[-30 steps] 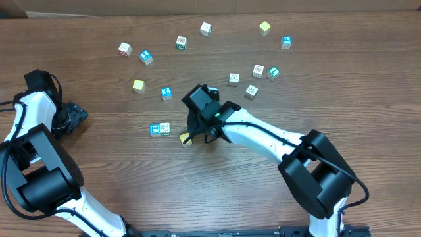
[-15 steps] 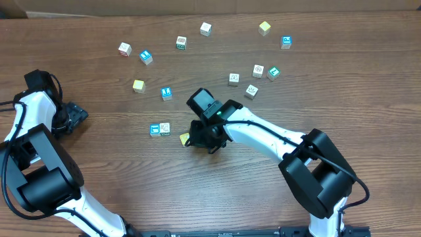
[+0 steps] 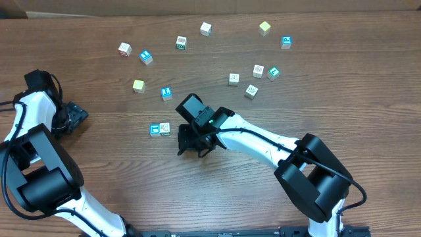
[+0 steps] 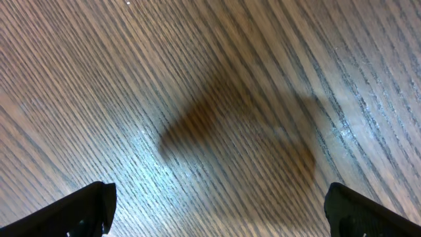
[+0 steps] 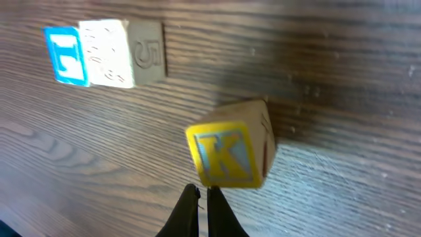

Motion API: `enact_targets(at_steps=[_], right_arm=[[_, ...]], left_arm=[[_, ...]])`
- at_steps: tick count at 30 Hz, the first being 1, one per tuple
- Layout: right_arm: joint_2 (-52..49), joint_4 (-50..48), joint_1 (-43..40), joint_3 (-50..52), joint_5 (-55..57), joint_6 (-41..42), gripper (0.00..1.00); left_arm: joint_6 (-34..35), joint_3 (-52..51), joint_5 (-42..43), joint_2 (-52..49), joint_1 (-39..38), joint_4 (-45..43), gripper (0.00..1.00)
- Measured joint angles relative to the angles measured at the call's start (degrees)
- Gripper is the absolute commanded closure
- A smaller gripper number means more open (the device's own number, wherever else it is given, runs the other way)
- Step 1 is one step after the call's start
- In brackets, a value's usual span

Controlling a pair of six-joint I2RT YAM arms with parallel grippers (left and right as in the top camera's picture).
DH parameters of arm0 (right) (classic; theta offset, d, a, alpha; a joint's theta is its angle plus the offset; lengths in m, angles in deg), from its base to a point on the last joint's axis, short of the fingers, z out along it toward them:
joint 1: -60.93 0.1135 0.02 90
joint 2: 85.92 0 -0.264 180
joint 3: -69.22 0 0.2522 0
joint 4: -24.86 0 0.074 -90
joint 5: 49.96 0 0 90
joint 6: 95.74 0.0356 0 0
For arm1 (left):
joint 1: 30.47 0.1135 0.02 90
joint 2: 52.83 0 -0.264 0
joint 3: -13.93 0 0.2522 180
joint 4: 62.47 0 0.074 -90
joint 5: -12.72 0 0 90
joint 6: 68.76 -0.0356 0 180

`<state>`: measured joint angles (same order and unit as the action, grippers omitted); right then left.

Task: Form a horizontal line

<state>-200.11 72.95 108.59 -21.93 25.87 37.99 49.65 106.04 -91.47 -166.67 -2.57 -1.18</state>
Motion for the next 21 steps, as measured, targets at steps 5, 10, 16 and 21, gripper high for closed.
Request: enact_targets(at_steps=[5,10,16,21], right_arm=[[0.00,0.81,0.00,0.00,0.00,0.04,0.96],[0.00,4.42,0.00,0.07,-0.70,0.02,0.96],[-0.57,4.81,0.00,0.09,-0.68,0.66,0.96],[-1.99,4.02,0.00,0.15,-0.70,1.09,0.96]], left_arm=[[0.00,0.00,0.00,0.00,0.00,-0.02,0.00],[0.00,0.00,0.00,0.00,0.00,-0.02,0.00],[0.00,0.00,0.00,0.00,0.00,-0.02,0.00],[0.00,0.00,0.00,0.00,0.00,0.00,0.00]])
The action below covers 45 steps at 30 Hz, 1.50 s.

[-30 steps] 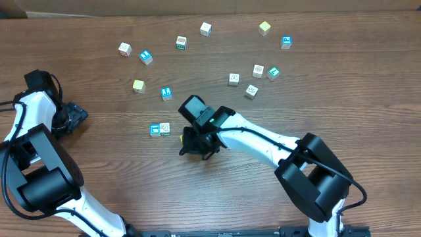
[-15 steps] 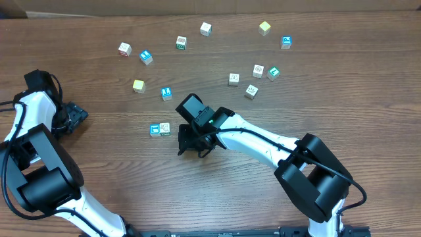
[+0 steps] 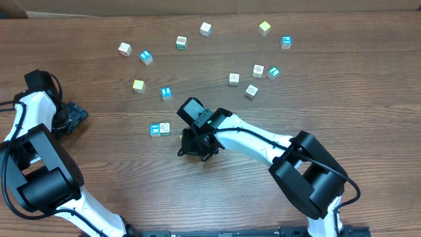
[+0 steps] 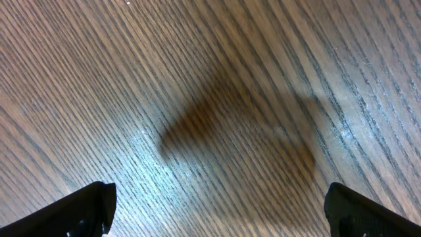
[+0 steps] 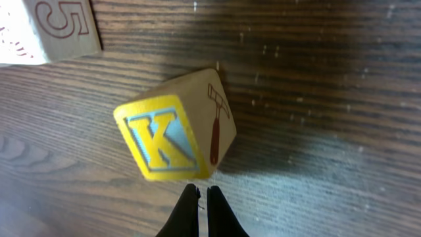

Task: Form a horizontal line

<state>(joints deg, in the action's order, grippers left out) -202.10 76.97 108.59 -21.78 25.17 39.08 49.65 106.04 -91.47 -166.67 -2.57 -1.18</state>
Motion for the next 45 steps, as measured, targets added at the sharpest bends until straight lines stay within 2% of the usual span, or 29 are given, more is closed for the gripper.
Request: enact_targets(at_steps=[13,27,34,39,45], right_arm=[[-0.09,-6.67,0.00,0.00,0.61,0.22,0.96],[-0.09,-12.90,0.00,0.00,6.16,0.17,0.96],[-0.09,-13.07,0.00,0.00,5.64,-0.13,0.96],[0.52,-12.33,0.00,0.00,4.85,-3.80,0.96],[4.48,-9.51,-0.02,0.02,13.81,-5.86,0.96]], left_arm=[[0.00,0.00,0.00,0.00,0.00,-0.02,0.00],[0.00,0.00,0.00,0.00,0.00,-0.02,0.00],[0.00,0.00,0.00,0.00,0.00,0.00,0.01],[0.00,0.00,0.00,0.00,0.00,0.00,0.00],[0.00,0.00,0.00,0.00,0.00,0.00,0.00]])
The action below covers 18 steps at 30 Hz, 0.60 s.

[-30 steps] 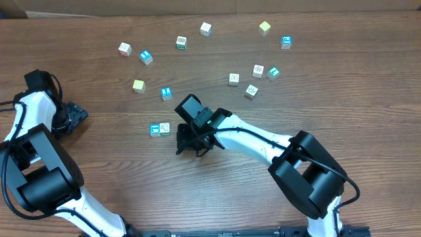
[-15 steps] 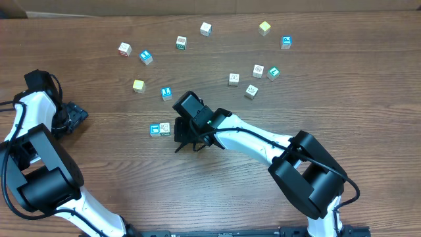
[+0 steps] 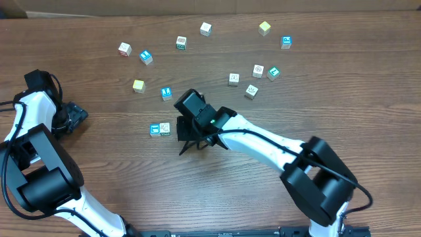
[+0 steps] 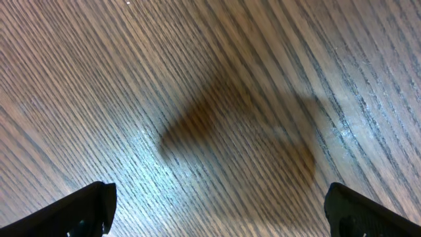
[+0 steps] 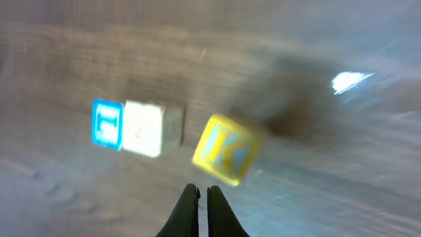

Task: Form a horizontal line

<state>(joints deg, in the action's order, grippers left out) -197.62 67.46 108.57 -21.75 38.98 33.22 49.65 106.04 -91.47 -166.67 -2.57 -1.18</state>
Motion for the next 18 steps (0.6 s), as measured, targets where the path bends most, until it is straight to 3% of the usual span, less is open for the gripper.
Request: enact_targets(at_steps=[7,18], right_arm=[[0.59,0.68,-1.33,0.00,8.24,0.13,0.96],[0.04,3.28,-3.23,0.00,10.49,3.74,0.96]], left_arm=[[0.00,0.00,0.00,0.00,0.00,-0.02,0.00],[0.00,0.00,0.00,0.00,0.00,-0.02,0.00]])
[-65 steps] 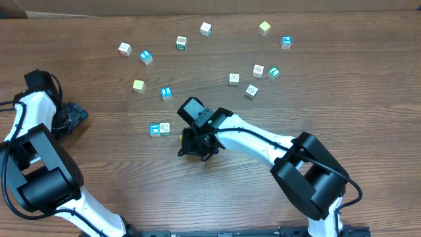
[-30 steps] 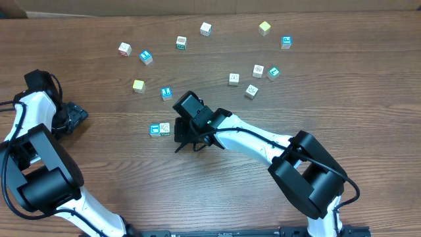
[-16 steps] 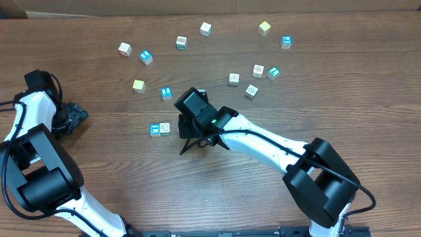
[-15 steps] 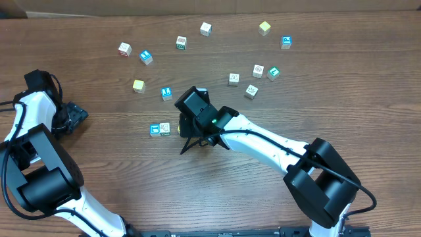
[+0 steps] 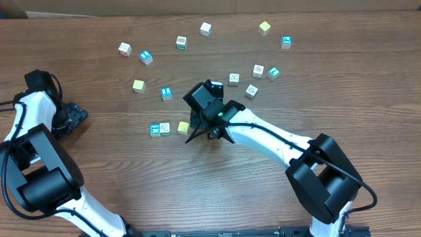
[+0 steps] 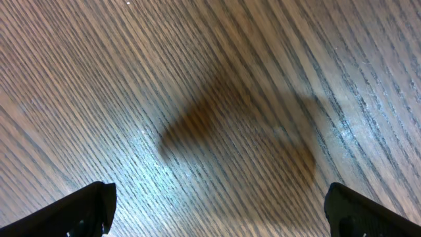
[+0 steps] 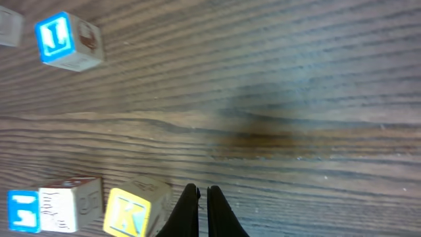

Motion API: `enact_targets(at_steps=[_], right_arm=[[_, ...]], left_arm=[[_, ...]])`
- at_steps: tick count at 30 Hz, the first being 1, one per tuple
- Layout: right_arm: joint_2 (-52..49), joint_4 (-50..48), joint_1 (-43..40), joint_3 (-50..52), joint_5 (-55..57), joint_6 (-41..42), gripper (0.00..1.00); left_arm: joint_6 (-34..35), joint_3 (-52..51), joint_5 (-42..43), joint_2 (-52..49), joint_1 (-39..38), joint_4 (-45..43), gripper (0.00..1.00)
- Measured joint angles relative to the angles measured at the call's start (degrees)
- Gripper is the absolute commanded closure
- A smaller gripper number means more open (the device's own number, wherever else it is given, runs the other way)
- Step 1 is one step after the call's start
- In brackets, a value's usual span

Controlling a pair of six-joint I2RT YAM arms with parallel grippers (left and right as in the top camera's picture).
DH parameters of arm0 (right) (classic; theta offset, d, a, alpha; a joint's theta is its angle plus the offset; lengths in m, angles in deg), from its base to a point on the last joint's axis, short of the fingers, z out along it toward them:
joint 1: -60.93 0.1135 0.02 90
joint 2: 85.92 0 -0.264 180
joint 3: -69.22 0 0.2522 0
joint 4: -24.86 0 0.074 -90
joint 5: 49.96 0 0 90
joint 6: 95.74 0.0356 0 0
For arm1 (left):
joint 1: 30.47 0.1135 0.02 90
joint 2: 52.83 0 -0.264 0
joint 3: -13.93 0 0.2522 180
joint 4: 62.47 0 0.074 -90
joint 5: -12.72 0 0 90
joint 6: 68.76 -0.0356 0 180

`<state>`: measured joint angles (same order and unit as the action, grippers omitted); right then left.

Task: Form a horizontal line

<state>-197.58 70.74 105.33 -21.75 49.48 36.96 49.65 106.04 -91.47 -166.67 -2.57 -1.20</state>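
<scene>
A short row lies left of centre: a blue block (image 5: 154, 130), a white block (image 5: 164, 128) and, close on their right and slightly turned, a yellow K block (image 5: 183, 128). The right wrist view shows the same K block (image 7: 128, 210) next to the white block (image 7: 69, 201) marked 5. My right gripper (image 5: 195, 136) is shut on nothing. Its fingertips (image 7: 200, 192) rest just right of the K block. My left gripper (image 6: 220, 201) is open over bare wood at the table's far left edge (image 5: 72, 118).
Several more small blocks are scattered over the far half of the table, among them a blue one (image 5: 166, 93), a pale yellow one (image 5: 138, 85) and a white one (image 5: 233, 79). A blue block (image 7: 66, 41) also shows in the right wrist view.
My right gripper, still shut, has drawn back to the right and away from the K block. The block now shows uncovered in the overhead view beside the white block. The left arm is unchanged.
The K block first lay apart, below and right of the blue-white pair, with my shut right gripper behind it. Then the gripper was close against it and the block was turned. Later it lay near the pair, and now it sits beside the white block.
</scene>
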Motion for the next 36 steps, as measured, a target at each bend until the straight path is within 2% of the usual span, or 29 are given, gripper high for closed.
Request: enact_targets(at_steps=[22,36], right_arm=[[-3.82,-0.66,0.09,0.02,-5.14,3.61,0.96],[-4.48,-5.14,1.22,0.02,-8.96,3.78,0.96]], left_arm=[[0.00,0.00,0.00,0.00,0.00,0.02,0.00],[0.00,0.00,0.00,-0.02,0.00,0.02,0.00]])
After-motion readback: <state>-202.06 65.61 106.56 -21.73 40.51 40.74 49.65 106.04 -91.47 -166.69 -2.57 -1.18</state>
